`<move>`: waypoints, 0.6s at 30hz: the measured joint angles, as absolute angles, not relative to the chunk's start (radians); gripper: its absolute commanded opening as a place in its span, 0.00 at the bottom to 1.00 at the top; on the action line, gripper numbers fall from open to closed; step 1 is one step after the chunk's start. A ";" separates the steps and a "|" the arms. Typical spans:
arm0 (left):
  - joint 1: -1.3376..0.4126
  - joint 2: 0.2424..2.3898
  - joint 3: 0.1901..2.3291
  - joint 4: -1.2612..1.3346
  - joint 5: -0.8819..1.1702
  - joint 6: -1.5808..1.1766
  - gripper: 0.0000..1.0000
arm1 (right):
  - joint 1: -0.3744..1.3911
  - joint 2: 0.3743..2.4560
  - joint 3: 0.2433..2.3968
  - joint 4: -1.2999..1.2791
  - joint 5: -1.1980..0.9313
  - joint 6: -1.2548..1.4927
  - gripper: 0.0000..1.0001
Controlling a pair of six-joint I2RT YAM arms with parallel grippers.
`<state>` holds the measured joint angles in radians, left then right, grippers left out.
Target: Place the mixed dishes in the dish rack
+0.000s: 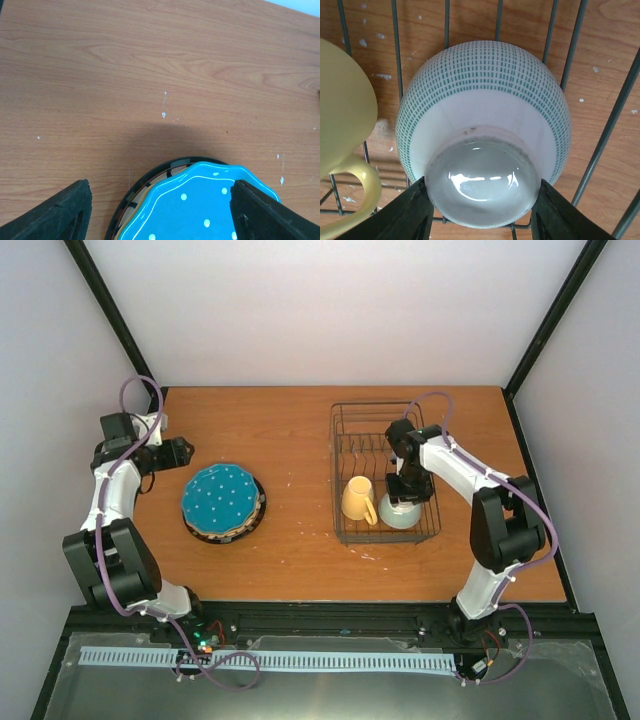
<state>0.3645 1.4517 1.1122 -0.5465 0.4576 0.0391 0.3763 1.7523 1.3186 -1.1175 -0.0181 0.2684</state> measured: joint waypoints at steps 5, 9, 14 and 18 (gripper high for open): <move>0.364 1.452 1.115 -0.579 0.468 0.068 0.77 | 0.366 1.782 1.351 -1.111 -0.022 0.260 0.62; 0.364 1.459 1.126 -0.606 0.462 0.076 0.77 | 0.360 1.815 1.375 -1.110 -0.041 0.248 0.71; 0.364 1.465 1.128 -0.629 0.437 0.078 0.73 | 0.355 1.850 1.407 -1.124 -0.046 0.227 0.72; 0.365 1.465 1.128 -0.652 0.421 0.079 0.61 | 0.344 1.858 1.453 -1.159 -0.043 0.224 0.72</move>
